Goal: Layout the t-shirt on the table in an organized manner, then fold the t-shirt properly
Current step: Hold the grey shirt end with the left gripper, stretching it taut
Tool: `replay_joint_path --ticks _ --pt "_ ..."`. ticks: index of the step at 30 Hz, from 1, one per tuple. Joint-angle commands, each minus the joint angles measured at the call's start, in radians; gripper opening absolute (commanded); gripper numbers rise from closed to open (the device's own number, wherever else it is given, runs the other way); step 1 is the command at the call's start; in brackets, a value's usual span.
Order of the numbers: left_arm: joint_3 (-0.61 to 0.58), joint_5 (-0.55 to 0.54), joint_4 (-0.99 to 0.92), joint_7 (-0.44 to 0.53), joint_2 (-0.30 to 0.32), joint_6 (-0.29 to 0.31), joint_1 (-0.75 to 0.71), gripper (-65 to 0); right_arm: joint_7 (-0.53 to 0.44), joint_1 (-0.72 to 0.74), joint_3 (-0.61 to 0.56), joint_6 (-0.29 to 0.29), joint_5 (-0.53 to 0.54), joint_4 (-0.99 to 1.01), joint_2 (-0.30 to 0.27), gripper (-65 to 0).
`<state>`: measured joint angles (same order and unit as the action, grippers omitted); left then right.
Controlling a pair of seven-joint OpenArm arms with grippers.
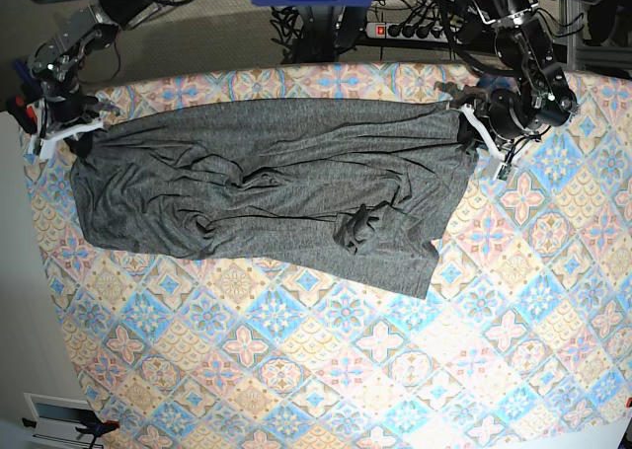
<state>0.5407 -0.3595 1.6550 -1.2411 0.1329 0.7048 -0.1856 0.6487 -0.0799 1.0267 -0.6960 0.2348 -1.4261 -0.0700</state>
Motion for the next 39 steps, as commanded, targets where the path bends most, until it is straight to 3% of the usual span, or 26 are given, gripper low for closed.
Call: replay_joint_path --ticks 1,7,16,24,32,39 --pt "0.005 0.024 0.012 -0.045 0.007 -0.007 0.007 -60.8 -0.025 0.01 0.004 -0.002 0.016 -0.022 -0.02 -65.0" --pt "0.003 0.024 0.012 -0.114 -0.025 -0.007 0.045 -60.8 -0.028 0.01 0.004 -0.002 0.016 -0.023 -0.02 -65.0" --pt "0.003 0.038 0.011 -0.155 -0.023 -0.007 0.168 -60.8 -0.03 0.024 0.004 -0.002 0.016 -0.023 -0.029 -65.0" --pt "-0.004 0.035 0.04 -0.155 -0.026 -0.007 0.176 -60.8 -0.027 0.036 0.004 -0.002 0.016 -0.023 -0.043 -65.0" --pt "-0.098 0.037 0.317 -0.076 -0.02 -0.007 0.087 -60.8 -0.027 0.039 0.004 -0.002 0.016 -0.022 -0.054 -65.0" --pt "-0.098 0.038 0.317 -0.078 -0.019 -0.007 0.084 -60.8 -0.027 0.039 0.004 -0.002 0.016 -0.02 -0.054 -65.0"
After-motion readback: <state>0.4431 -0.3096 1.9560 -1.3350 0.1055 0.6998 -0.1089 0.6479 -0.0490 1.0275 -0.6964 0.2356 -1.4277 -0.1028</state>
